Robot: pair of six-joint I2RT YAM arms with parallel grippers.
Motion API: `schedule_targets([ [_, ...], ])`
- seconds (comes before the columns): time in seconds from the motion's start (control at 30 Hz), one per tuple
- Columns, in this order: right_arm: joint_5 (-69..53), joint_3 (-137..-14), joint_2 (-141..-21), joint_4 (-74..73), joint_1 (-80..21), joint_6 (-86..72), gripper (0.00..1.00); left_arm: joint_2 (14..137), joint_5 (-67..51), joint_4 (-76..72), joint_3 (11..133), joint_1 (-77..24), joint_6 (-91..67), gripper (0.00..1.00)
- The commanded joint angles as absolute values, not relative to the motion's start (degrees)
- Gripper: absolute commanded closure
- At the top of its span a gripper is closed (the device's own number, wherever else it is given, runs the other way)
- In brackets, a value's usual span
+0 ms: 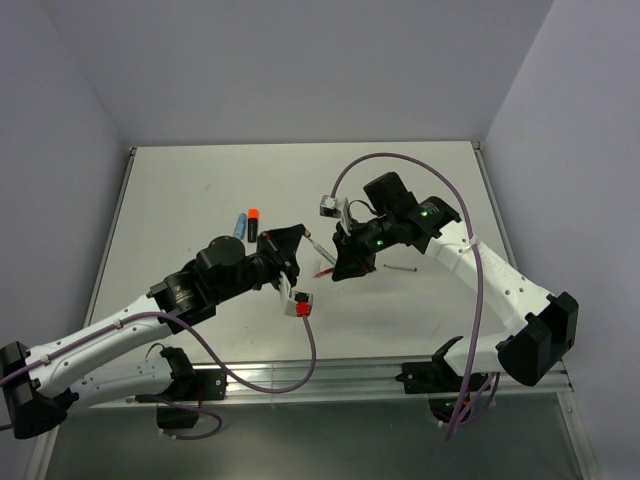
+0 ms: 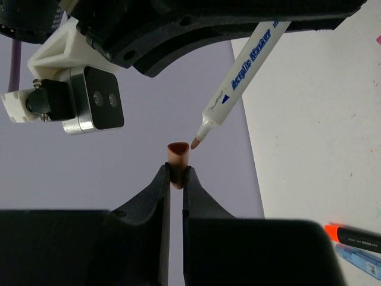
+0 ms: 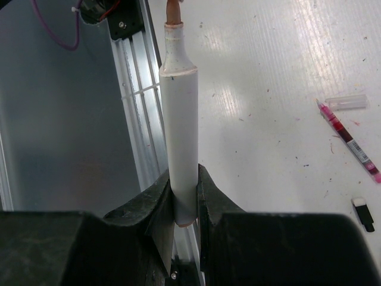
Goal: Insert the pens into the pen caps
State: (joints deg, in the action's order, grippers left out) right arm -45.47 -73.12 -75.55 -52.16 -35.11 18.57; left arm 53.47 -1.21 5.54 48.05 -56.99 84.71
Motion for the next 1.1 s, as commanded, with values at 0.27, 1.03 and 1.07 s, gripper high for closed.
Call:
schedule_targets([
  [0.27, -45.88, -74.09, -74.44, -52.65, -35.51, 19.69, 1.00, 53.09, -1.06, 5.45, 49.66, -57.83, 83.32, 1.00],
  [1.03, -45.79, -74.53, -75.41, -52.82, -35.51, 19.34, 1.00, 53.52, -2.29, 9.58, 50.80, -58.01, 86.04, 1.00],
  [1.07, -45.97, -74.79, -75.76, -52.82, -35.42, 19.16, 1.00, 53.70, -1.94, 9.58, 50.89, -58.44, 86.48, 1.00],
])
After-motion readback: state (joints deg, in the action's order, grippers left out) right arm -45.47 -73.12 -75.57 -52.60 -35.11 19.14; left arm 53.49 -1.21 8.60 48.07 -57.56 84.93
